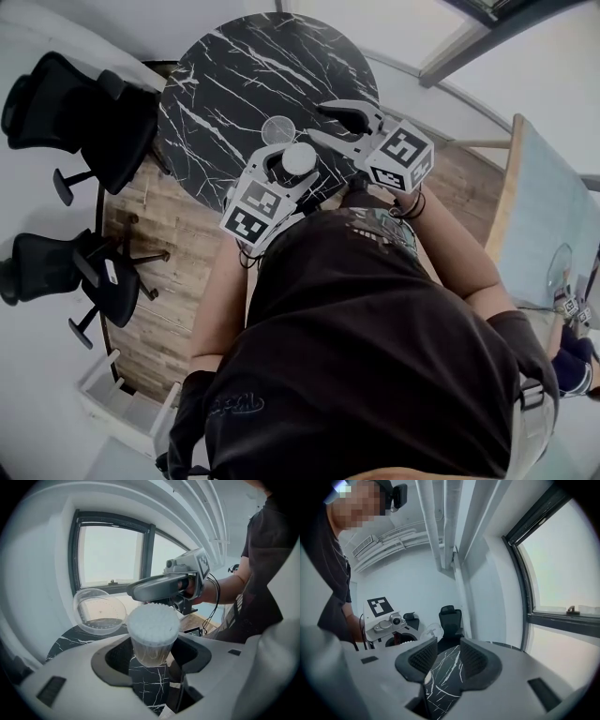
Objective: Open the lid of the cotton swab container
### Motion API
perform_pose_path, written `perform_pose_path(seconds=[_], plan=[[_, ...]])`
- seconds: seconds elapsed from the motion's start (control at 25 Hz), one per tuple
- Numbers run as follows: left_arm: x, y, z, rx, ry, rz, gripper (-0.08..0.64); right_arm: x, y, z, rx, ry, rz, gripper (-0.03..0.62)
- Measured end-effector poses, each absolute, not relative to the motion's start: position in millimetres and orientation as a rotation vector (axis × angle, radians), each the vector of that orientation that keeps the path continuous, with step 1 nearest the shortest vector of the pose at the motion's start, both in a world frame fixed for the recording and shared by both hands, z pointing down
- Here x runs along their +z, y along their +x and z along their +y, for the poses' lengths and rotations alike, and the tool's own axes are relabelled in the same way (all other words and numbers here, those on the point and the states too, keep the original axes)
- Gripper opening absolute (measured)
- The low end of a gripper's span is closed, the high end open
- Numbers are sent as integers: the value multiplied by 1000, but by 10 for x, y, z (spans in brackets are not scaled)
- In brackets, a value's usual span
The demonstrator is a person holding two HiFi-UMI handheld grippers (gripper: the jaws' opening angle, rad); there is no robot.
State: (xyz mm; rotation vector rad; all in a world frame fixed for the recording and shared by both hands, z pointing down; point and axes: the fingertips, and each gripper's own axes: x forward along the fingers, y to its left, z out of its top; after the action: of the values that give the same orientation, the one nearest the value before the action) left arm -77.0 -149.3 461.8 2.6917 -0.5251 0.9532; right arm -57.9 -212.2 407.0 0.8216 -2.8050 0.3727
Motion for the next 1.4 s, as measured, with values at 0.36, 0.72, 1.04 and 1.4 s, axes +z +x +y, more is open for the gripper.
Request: perform_pose_path(seconds=[0.36,0.72,1.04,1.4], plan=[[4595,-902,-1726,834,2682,-799,261,4313,-515,-1990,413,892,-2770,83],[4788,-1024,-1736,844,2660,-854,261,4456,-590,-1860,423,893,-2770,38],[4860,-1088,-1757,784,2606,-934,261,4550,-735,-1732,448,845,-2779,23],[4864,-1126,-1778,779,2595,-947,261,4538,-785,-1738,435,825,-2781,23]])
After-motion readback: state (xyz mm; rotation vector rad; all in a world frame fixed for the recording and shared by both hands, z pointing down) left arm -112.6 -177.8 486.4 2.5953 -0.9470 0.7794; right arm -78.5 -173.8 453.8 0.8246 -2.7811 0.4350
